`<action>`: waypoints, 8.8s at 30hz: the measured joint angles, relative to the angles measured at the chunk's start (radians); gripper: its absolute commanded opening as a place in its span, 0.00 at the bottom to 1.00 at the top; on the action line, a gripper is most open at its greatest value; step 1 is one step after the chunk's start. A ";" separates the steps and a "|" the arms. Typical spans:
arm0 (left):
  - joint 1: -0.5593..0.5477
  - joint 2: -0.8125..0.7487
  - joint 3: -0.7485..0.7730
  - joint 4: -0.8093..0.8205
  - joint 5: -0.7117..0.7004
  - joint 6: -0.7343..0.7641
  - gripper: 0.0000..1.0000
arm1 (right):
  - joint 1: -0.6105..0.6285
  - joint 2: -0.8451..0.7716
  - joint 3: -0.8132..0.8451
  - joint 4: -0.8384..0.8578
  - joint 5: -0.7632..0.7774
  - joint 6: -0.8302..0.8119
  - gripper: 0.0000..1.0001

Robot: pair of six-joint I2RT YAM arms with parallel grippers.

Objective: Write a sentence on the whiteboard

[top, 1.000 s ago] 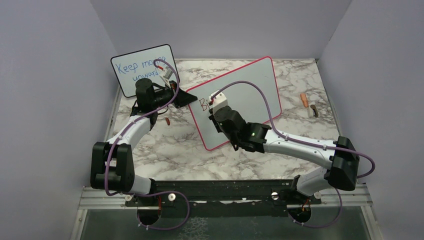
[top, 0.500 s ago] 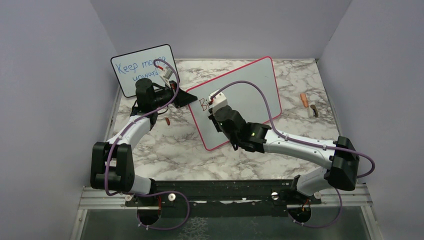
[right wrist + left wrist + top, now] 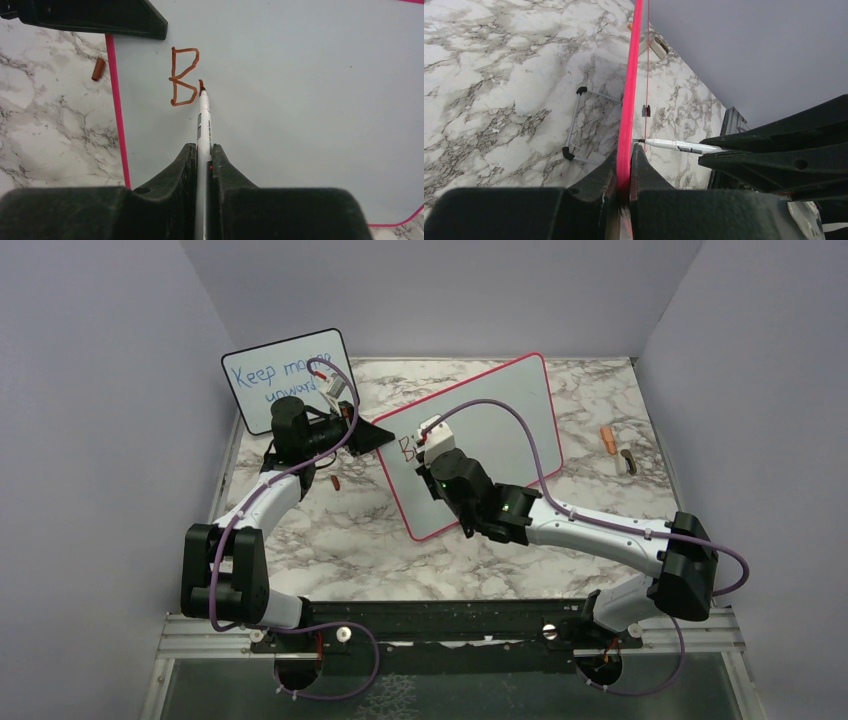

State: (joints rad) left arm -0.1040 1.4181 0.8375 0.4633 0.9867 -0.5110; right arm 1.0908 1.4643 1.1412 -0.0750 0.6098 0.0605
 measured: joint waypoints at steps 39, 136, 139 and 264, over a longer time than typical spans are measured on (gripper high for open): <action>0.000 0.003 0.002 0.004 0.005 0.000 0.00 | -0.033 -0.039 -0.019 0.013 0.002 0.018 0.01; 0.000 0.004 0.004 0.003 0.009 0.000 0.00 | -0.052 -0.091 -0.075 -0.026 -0.047 0.061 0.01; 0.000 0.004 0.004 0.003 0.009 0.000 0.00 | -0.056 -0.107 -0.075 -0.016 -0.046 0.045 0.01; 0.000 0.023 0.015 0.007 0.016 0.001 0.00 | -0.127 -0.111 -0.119 0.019 -0.149 0.010 0.01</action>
State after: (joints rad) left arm -0.1040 1.4414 0.8524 0.4706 1.0023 -0.5098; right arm 0.9634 1.3537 1.0225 -0.0555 0.4610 0.0704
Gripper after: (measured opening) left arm 0.084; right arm 0.163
